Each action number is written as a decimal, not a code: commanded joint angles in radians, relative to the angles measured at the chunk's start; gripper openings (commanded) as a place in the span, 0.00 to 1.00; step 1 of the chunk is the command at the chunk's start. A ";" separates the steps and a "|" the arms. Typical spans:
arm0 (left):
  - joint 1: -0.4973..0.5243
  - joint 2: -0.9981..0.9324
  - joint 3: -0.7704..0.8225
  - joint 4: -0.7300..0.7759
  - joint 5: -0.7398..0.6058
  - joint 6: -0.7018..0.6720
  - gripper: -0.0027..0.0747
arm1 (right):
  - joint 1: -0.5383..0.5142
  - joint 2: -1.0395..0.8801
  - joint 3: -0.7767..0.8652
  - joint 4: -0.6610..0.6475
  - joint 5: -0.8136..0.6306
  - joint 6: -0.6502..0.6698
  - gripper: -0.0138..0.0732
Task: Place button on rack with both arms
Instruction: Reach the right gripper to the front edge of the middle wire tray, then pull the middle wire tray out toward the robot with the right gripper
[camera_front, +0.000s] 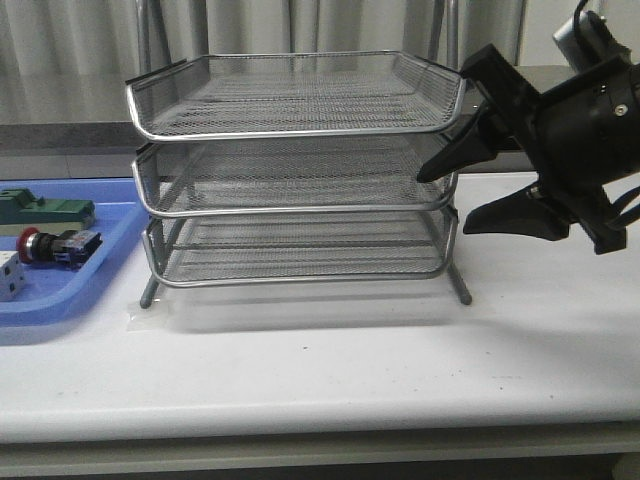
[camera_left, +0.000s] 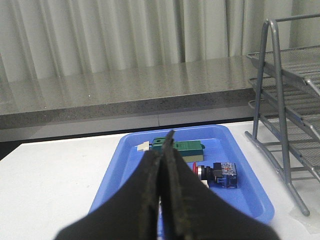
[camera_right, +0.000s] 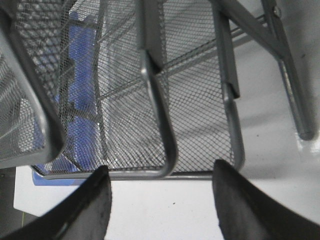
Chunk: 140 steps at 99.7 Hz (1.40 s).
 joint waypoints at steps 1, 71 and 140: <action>-0.006 -0.031 0.034 -0.007 -0.087 -0.011 0.01 | 0.000 -0.001 -0.052 0.083 0.089 -0.032 0.68; -0.006 -0.031 0.034 -0.007 -0.087 -0.011 0.01 | 0.003 0.122 -0.168 0.082 0.149 -0.027 0.20; -0.006 -0.031 0.034 -0.007 -0.087 -0.011 0.01 | 0.058 -0.123 0.226 0.058 0.143 -0.111 0.10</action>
